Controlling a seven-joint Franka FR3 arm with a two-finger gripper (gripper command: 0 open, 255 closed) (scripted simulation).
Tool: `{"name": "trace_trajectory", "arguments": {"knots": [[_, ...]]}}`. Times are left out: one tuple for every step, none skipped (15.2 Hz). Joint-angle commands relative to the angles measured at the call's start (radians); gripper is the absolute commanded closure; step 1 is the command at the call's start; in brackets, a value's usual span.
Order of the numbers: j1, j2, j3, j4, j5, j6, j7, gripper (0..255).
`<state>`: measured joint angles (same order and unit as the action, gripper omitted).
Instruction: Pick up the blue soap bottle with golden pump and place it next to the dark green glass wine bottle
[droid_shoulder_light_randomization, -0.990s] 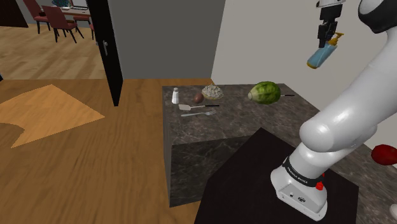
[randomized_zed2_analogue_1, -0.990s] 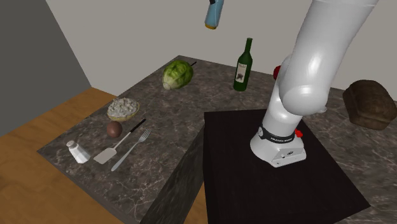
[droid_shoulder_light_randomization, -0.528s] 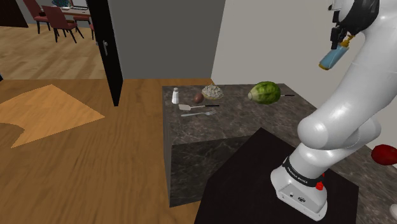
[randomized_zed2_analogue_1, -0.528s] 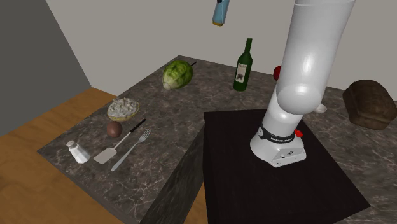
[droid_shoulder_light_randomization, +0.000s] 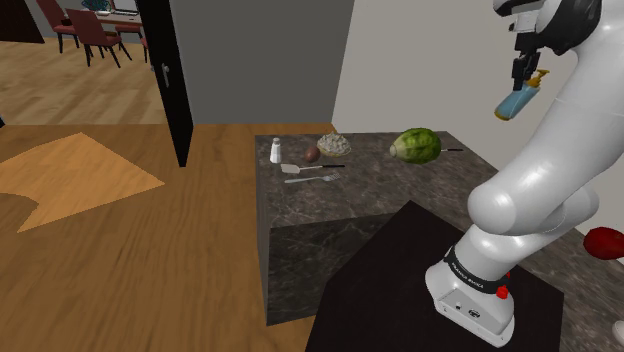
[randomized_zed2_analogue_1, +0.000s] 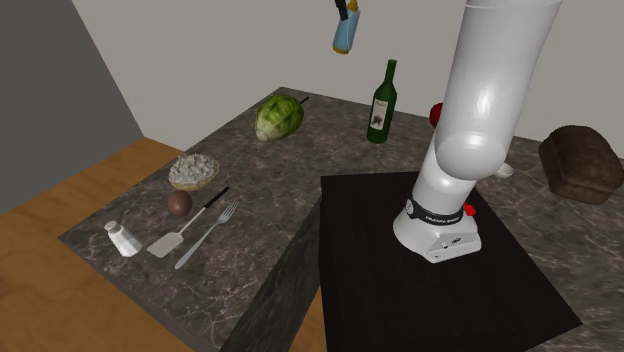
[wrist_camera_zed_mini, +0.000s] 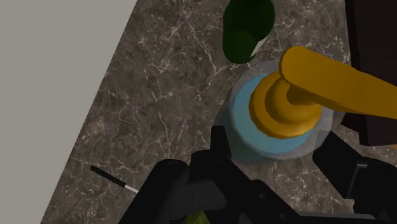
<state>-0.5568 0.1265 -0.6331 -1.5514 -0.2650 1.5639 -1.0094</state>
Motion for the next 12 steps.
{"name": "trace_trajectory", "arguments": {"knots": [[0.002,-0.006,0.001,-0.032,-0.003,0.026,0.01,255],[0.003,-0.008,0.001,-0.047,-0.005,0.039,0.015,255],[0.003,-0.01,0.002,-0.062,-0.006,0.052,0.019,255],[0.004,-0.011,0.002,-0.077,-0.007,0.065,0.023,255],[0.004,-0.012,0.002,-0.091,-0.007,0.078,0.027,255],[0.004,-0.013,0.002,-0.105,-0.008,0.09,0.031,255],[0.004,-0.013,0.002,-0.119,-0.009,0.103,0.035,255],[0.004,-0.014,0.002,-0.132,-0.009,0.116,0.039,255],[0.004,-0.013,0.003,-0.146,-0.01,0.128,0.043,255],[0.004,-0.013,0.003,-0.158,-0.01,0.141,0.046,255],[0.004,-0.013,0.003,-0.171,-0.01,0.154,0.05,255],[0.004,-0.012,0.003,-0.183,-0.01,0.166,0.053,255]]}}
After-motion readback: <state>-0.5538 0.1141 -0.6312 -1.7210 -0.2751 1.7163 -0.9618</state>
